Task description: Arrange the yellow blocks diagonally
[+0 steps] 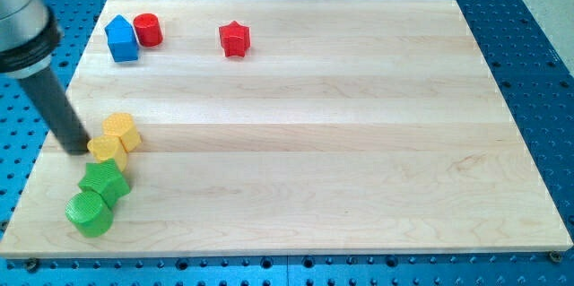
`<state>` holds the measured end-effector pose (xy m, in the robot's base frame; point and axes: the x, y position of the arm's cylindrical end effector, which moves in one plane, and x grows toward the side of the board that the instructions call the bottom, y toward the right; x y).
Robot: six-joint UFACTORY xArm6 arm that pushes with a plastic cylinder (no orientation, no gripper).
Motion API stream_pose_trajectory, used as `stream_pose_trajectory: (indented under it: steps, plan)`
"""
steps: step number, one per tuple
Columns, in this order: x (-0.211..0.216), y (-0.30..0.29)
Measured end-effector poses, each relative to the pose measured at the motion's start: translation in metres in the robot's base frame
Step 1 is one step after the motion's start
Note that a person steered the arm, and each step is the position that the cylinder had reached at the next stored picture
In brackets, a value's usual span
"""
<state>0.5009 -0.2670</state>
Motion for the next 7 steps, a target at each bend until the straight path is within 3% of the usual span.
stream_pose_trajectory:
  steps: [2, 4, 5, 6, 7]
  plan:
    - [0.03, -0.03]
    - [0.019, 0.094]
    - [0.015, 0.108]
    - [0.015, 0.107]
    - [0.022, 0.047]
